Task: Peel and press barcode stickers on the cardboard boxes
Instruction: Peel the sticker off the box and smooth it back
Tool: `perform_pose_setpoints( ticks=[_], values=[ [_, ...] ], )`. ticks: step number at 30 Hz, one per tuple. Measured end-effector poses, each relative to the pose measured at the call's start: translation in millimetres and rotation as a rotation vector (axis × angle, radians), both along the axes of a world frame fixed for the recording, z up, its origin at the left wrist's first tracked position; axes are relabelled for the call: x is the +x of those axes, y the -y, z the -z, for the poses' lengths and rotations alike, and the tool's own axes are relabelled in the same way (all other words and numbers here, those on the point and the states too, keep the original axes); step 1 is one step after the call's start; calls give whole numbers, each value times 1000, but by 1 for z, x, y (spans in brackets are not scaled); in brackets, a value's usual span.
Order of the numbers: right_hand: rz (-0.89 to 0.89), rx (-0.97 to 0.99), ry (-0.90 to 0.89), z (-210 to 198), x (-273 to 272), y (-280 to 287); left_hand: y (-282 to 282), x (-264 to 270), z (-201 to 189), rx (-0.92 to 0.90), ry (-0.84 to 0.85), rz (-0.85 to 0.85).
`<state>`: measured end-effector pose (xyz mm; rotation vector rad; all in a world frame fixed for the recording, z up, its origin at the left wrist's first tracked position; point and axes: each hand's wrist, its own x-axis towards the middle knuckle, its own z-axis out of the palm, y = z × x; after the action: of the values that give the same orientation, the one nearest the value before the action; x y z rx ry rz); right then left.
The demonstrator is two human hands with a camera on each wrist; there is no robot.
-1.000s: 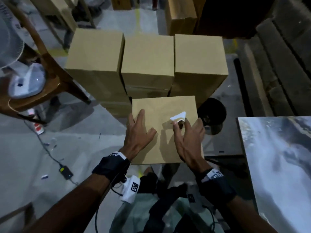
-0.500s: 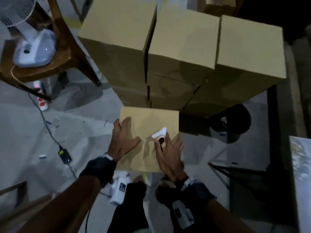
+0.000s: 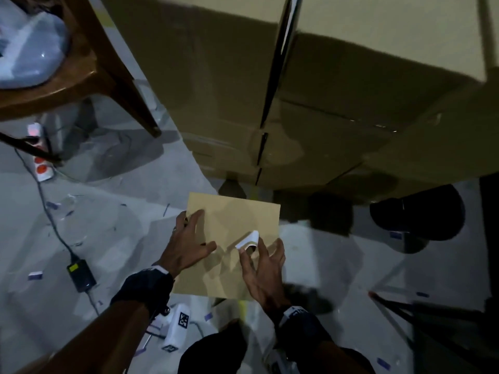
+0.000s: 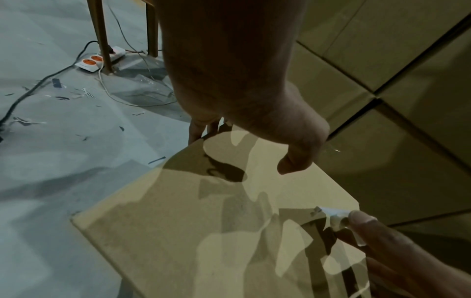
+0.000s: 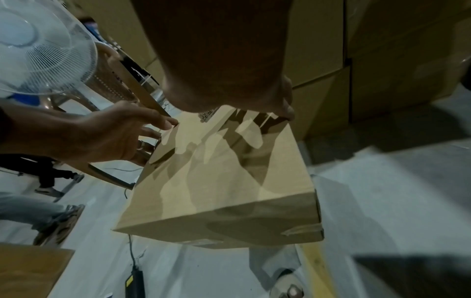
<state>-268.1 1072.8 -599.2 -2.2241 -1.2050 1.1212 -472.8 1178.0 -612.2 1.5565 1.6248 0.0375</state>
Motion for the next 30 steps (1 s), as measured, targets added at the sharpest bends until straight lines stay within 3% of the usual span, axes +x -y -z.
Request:
perform_pose_setpoints(
  ticks=[10,18,23,27,30],
  values=[
    [39,29,7,104,-16,-23,-26,-18,98,-81,-2,-34],
    [5,-16,27,145,-13,-31,-29,-21,143,-99,-25,-63],
    [72,22,-74,137,-8,-34,-32,-19,138,-104,-89,-34],
    [110,-58,-52,109,10,-21,-24,2,102,-18,-213,64],
    [152,-44,-46,77,32,-2,-16,28,68,68,-107,165]
  ],
)
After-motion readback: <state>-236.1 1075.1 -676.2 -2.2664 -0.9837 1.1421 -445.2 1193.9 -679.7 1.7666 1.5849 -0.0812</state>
